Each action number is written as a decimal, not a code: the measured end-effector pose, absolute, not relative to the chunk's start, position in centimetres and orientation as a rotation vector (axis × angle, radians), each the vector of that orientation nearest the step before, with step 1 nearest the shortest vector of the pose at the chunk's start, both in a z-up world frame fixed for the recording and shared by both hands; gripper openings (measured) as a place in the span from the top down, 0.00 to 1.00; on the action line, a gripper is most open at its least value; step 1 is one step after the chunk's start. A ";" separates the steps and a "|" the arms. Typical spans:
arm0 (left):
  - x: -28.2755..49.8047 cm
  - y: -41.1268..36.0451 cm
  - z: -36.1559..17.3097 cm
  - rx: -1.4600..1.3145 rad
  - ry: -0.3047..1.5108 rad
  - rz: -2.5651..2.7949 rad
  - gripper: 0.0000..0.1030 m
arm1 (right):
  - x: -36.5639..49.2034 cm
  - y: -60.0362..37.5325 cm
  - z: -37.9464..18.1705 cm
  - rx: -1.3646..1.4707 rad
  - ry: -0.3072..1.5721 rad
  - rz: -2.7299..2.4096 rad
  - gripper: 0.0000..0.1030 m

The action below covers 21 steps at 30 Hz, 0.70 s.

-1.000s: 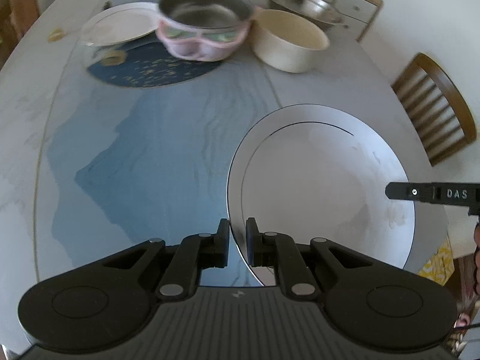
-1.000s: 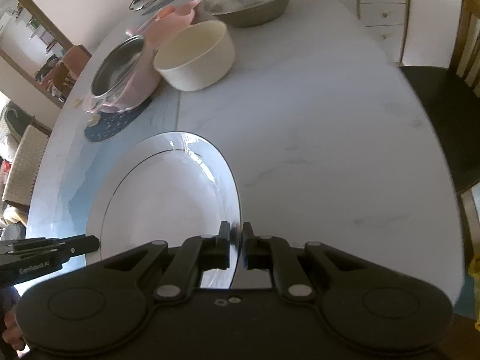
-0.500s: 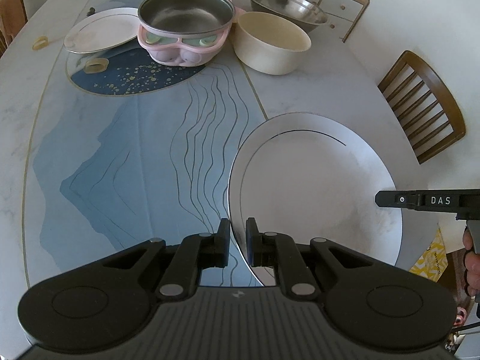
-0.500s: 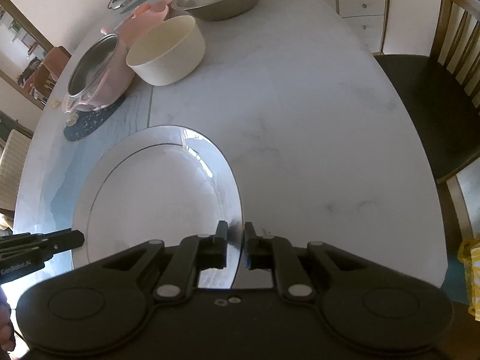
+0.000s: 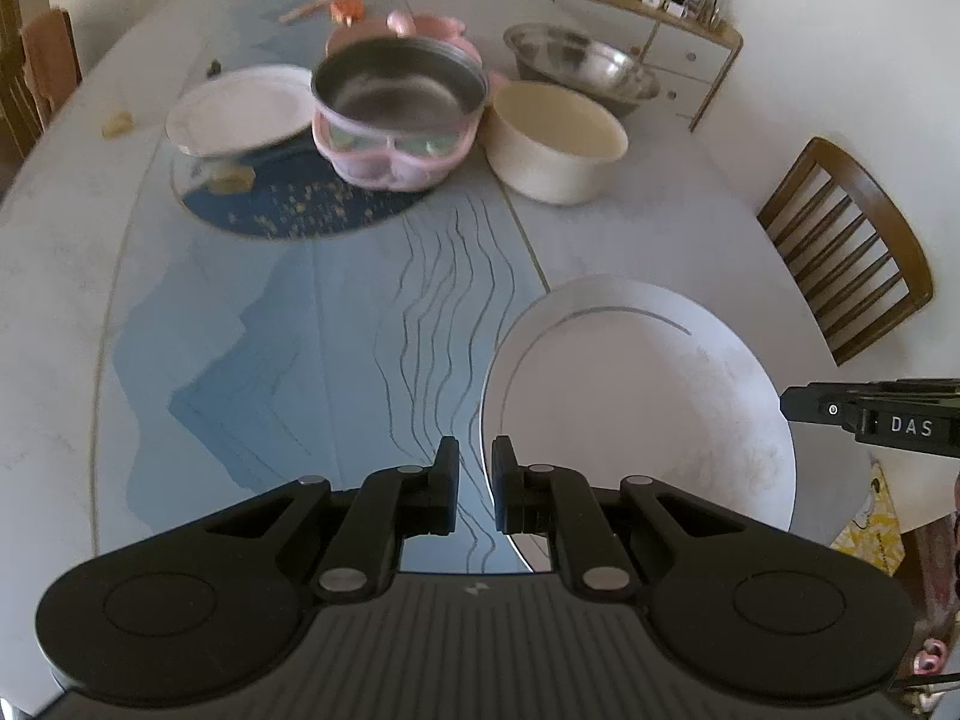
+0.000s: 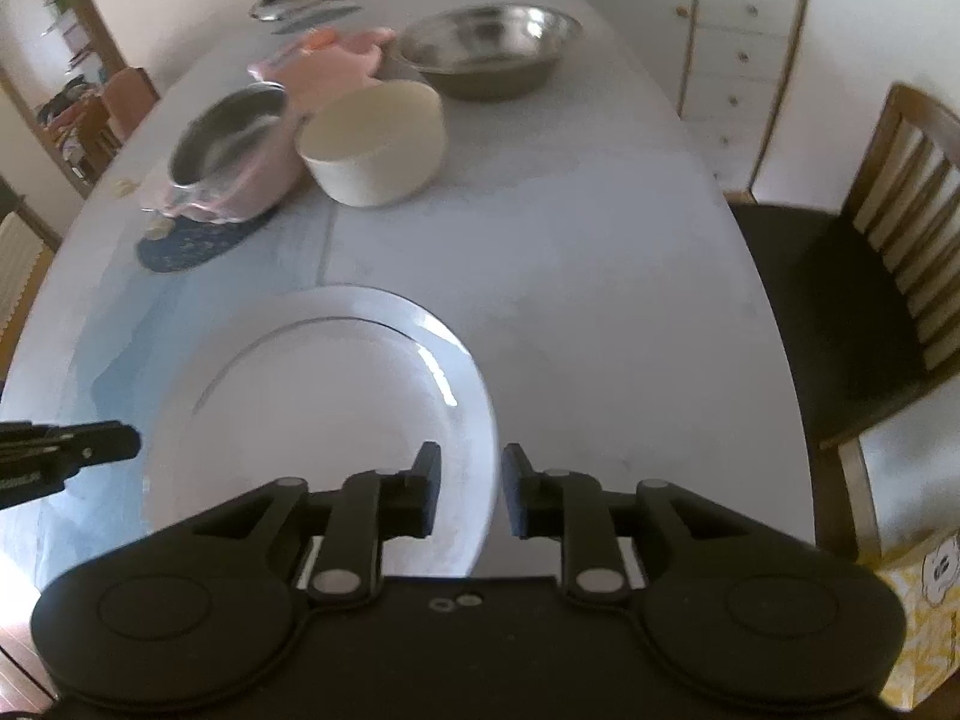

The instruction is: Organize plates and bowls

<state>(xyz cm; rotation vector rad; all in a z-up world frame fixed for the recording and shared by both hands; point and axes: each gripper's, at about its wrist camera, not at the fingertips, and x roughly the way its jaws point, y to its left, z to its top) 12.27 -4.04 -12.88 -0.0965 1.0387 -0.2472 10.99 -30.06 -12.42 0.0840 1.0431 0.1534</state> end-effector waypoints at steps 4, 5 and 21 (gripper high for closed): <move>11.9 -3.3 -11.6 -0.098 0.998 -0.236 0.90 | 10.6 -28.6 -10.9 0.060 0.998 0.184 0.69; 11.8 -3.0 -11.4 -0.102 0.989 -0.234 0.90 | 10.5 -28.3 -10.6 0.055 0.989 0.189 0.67; 9.5 0.5 -8.0 -0.127 0.868 -0.189 0.90 | 8.6 -23.2 -6.7 0.017 0.886 0.287 0.50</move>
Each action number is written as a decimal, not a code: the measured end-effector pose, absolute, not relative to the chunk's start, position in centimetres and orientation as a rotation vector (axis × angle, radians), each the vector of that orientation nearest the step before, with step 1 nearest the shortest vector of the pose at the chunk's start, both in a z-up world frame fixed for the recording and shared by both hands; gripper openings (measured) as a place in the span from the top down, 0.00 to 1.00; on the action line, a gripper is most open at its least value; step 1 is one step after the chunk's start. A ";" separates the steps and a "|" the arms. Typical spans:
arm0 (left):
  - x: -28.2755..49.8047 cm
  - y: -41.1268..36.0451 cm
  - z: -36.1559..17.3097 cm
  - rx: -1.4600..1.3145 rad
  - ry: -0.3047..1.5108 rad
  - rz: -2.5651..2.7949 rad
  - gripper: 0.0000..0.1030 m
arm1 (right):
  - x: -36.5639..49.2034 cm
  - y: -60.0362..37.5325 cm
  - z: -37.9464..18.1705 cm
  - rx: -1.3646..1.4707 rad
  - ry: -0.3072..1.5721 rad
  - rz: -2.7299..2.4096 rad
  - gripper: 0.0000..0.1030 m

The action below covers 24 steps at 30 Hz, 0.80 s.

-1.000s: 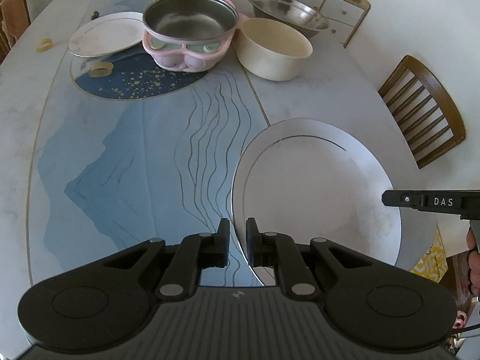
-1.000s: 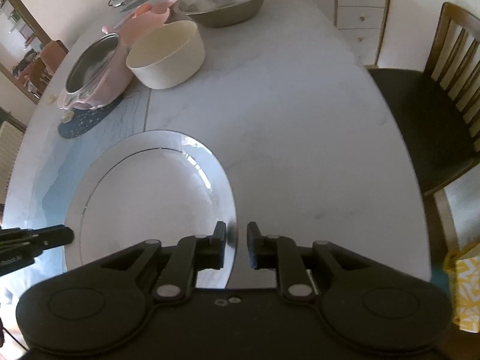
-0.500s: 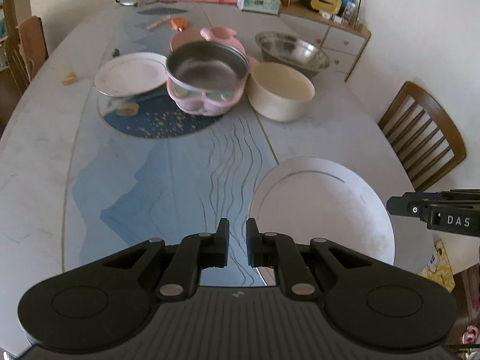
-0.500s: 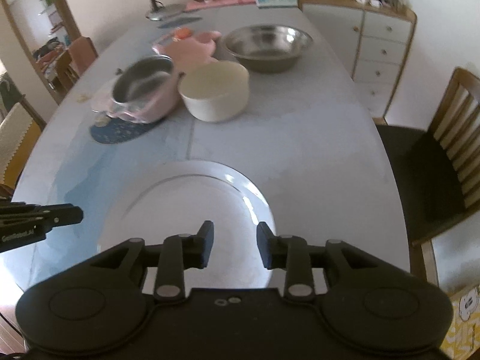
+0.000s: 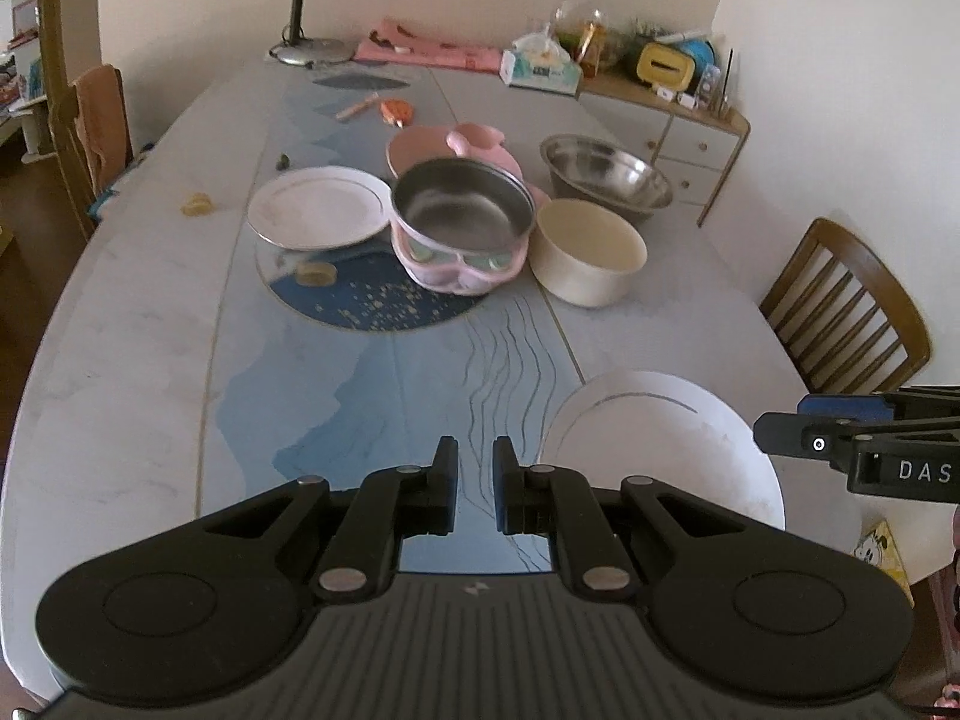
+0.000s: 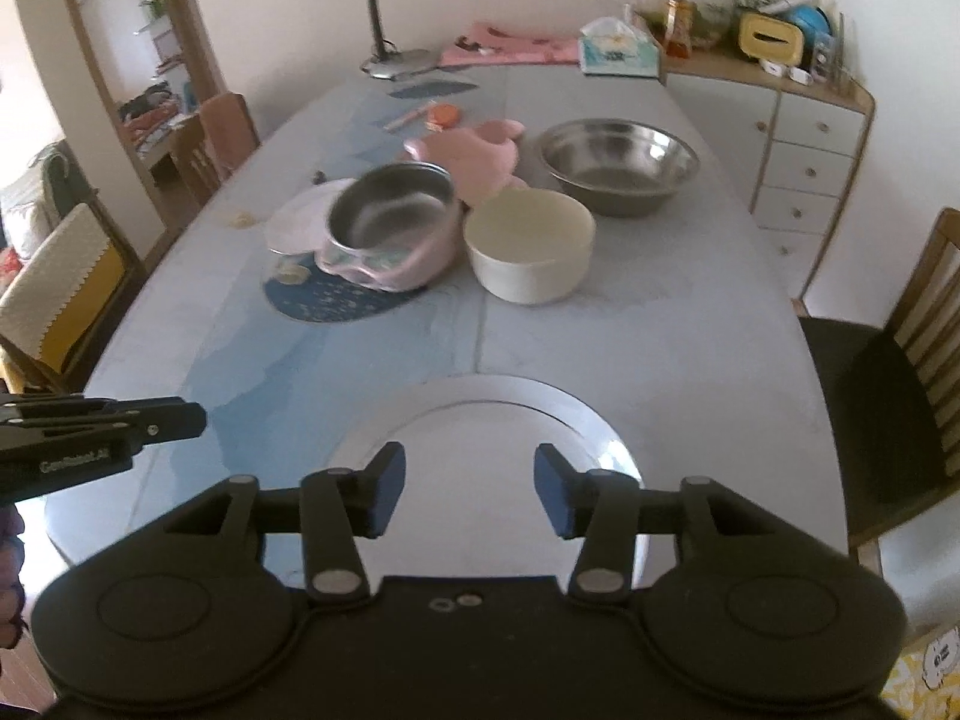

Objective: Organize plates and bowls
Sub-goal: 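Move the right gripper over to the small white plate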

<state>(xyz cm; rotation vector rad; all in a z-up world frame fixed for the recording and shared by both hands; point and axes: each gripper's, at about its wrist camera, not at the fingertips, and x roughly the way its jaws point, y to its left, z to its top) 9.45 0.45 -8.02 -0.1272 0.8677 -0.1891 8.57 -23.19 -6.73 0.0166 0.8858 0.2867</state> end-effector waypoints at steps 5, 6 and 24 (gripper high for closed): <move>9.0 2.1 -6.7 -0.137 0.831 -0.159 0.87 | 8.7 -21.3 -5.0 0.000 0.844 0.335 0.37; 9.0 2.6 -6.4 -0.137 0.822 -0.154 0.85 | 8.9 -20.9 -4.6 -0.010 0.834 0.346 0.36; 16.5 8.7 -3.9 -0.156 0.758 0.021 0.24 | 20.0 -14.2 -0.3 -0.116 0.778 0.477 0.14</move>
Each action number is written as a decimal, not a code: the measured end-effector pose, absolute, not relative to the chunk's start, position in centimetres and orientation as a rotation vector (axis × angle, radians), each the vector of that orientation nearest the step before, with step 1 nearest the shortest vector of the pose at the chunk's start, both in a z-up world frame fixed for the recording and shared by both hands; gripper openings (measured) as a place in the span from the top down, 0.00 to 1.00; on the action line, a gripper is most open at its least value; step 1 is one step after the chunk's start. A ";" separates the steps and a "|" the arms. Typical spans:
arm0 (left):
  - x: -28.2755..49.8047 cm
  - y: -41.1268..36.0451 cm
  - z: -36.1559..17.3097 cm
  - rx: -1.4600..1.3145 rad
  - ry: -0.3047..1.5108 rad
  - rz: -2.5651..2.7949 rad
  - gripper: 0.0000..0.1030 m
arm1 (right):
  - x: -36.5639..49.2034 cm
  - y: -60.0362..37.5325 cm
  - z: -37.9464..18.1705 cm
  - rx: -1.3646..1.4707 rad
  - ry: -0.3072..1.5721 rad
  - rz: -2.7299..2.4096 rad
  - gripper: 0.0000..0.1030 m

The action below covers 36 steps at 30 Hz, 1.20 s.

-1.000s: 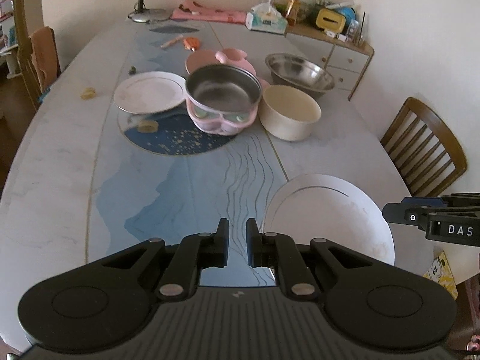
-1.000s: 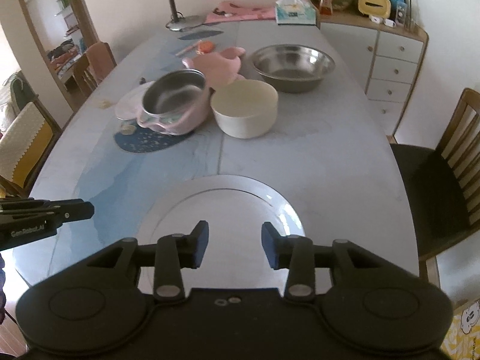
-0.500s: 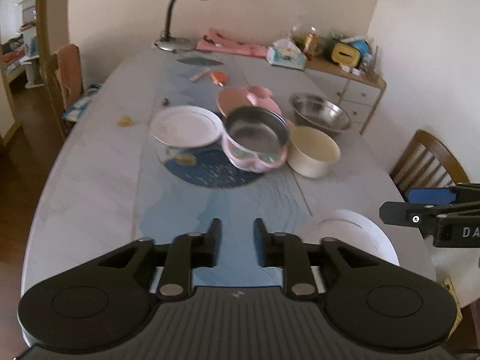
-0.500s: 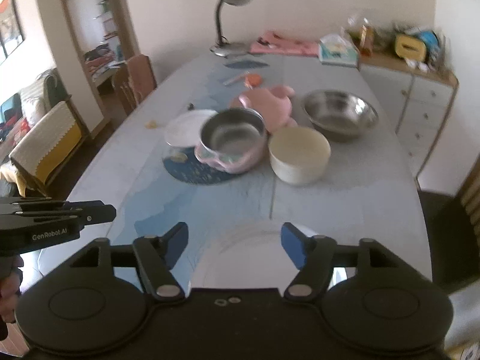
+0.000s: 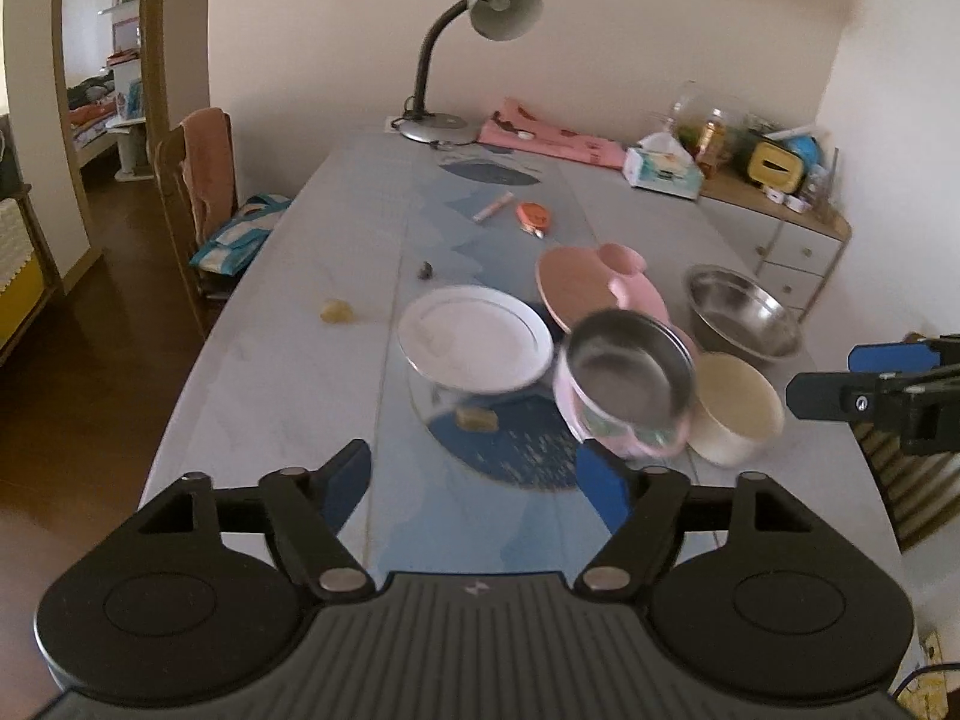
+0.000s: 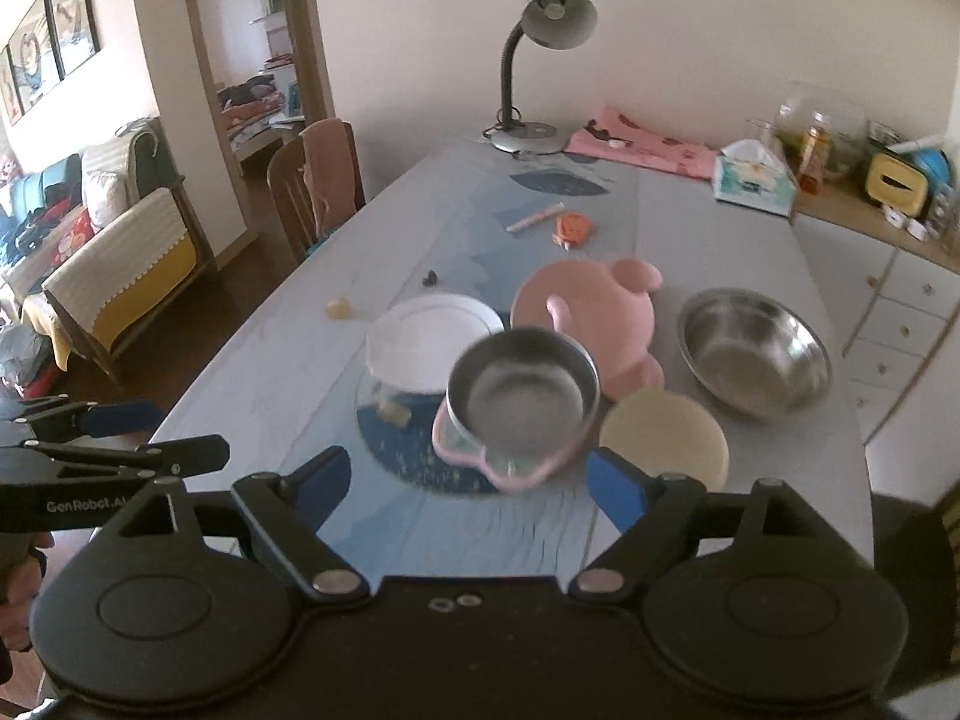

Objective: Organize plates and bowls
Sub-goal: 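Move the right gripper over to the small white plate, then close the right gripper on the small white plate's rim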

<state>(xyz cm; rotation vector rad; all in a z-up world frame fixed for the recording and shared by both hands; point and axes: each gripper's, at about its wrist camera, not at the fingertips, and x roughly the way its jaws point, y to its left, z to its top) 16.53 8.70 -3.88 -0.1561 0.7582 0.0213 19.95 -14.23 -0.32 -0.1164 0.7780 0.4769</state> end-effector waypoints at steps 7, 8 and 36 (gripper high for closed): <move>21.9 10.3 -4.0 -0.176 0.769 0.068 0.24 | 26.6 -12.3 0.1 -0.131 0.788 0.522 0.04; 22.8 10.3 -4.1 -0.167 0.772 0.075 0.24 | 27.6 -12.0 0.0 -0.130 0.793 0.527 0.03; 38.4 13.4 -13.9 -0.280 1.059 0.113 0.24 | 49.1 -1.8 -10.6 -0.257 1.145 0.688 0.23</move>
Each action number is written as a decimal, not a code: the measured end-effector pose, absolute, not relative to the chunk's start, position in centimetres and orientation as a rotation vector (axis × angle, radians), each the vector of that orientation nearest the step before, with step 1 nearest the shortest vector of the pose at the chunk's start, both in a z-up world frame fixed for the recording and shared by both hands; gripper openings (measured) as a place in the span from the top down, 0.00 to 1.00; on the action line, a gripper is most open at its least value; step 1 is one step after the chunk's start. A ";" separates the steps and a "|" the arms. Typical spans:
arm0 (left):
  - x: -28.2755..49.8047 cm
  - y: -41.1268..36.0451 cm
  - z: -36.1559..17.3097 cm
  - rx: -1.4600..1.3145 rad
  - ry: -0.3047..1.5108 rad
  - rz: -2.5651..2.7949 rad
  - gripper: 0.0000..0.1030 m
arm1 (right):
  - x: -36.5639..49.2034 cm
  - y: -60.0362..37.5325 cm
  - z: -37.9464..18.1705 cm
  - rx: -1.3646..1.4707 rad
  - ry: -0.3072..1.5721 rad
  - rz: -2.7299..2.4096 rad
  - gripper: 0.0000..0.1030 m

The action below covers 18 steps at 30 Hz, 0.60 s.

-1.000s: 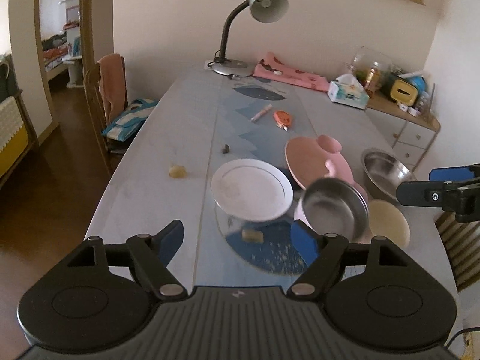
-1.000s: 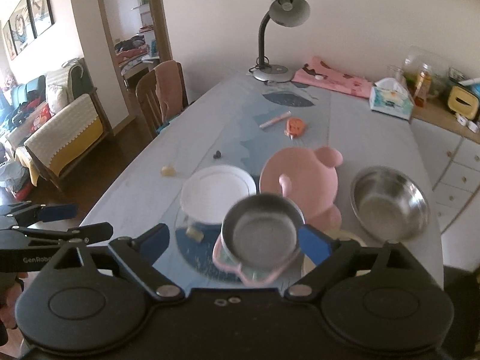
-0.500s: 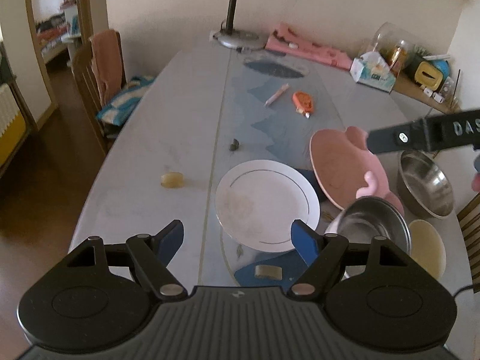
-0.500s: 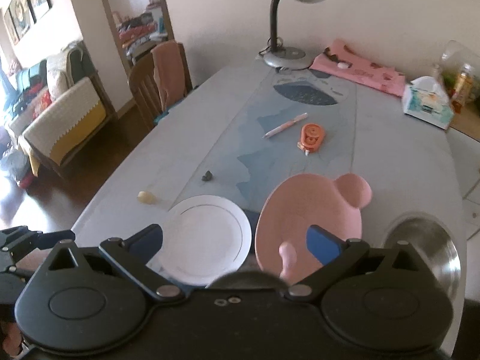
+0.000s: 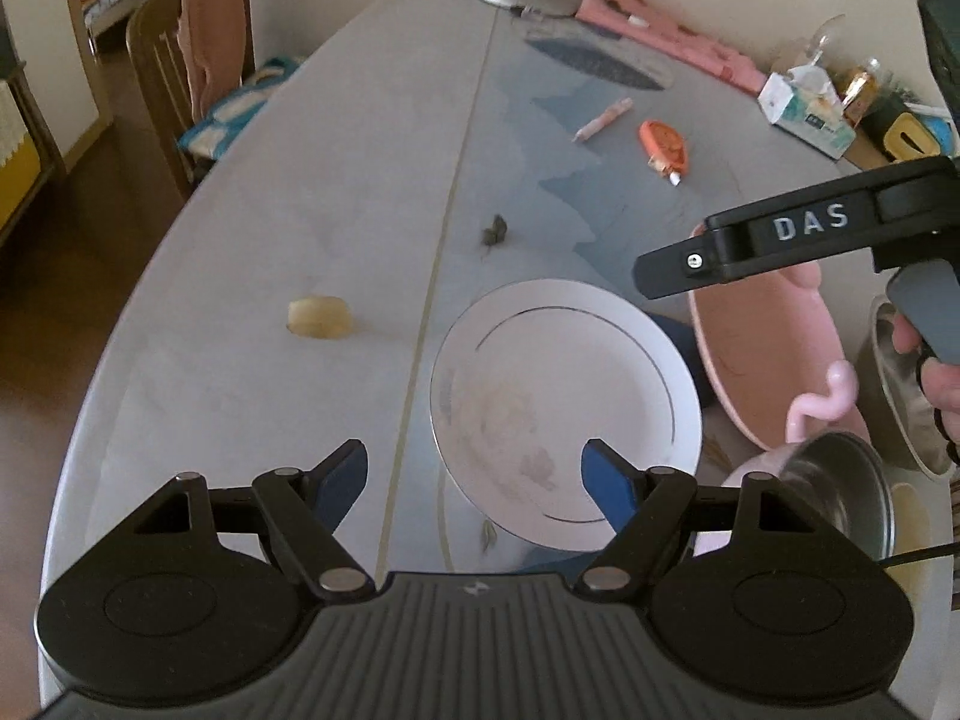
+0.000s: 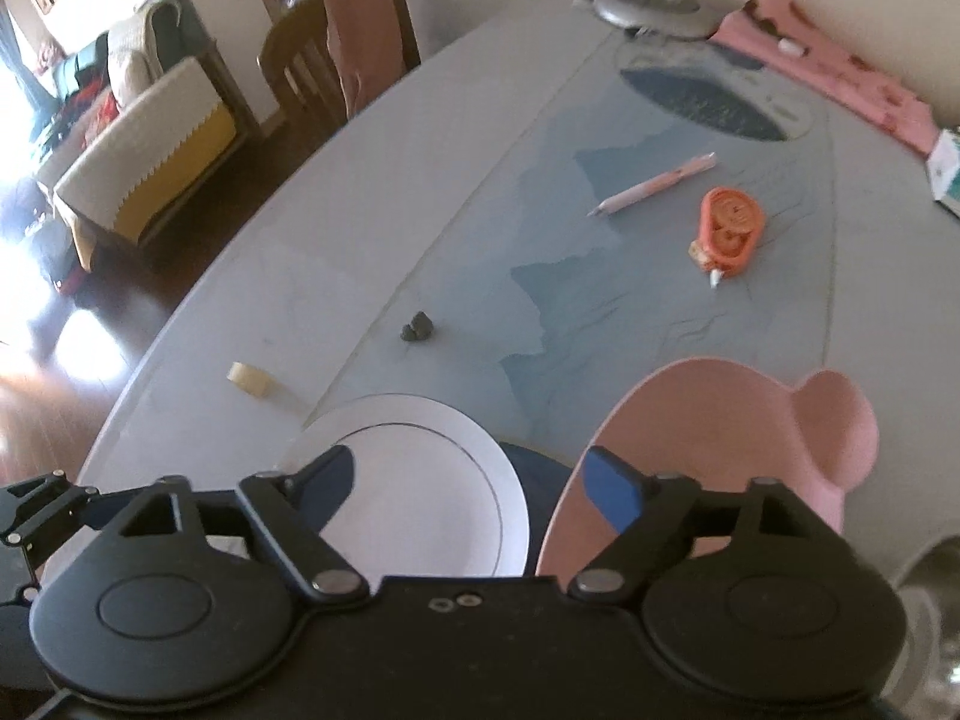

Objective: Organize plates and bowls
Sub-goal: 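Close the right gripper on the small white plate's rim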

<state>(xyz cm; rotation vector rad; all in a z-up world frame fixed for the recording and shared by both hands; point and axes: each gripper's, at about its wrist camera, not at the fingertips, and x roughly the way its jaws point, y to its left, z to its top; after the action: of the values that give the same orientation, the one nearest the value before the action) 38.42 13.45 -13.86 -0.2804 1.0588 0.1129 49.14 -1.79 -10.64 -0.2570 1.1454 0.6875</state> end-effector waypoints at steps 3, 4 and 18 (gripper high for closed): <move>39.0 13.8 -14.7 -0.308 1.071 0.113 0.25 | 50.5 -1.1 -11.7 -0.257 1.176 0.706 0.30; 39.2 13.8 -15.0 -0.318 1.075 0.113 0.31 | 50.8 -0.9 -12.0 -0.251 1.188 0.715 0.35; 40.2 15.3 -17.8 -0.502 1.159 0.092 0.65 | 52.4 -0.7 -14.9 -0.274 1.273 0.746 0.60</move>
<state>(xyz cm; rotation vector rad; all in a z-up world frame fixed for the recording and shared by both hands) 40.22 15.34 -17.78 -0.5020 1.1590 0.0916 52.42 -0.65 -14.87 -0.2736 1.2727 0.7461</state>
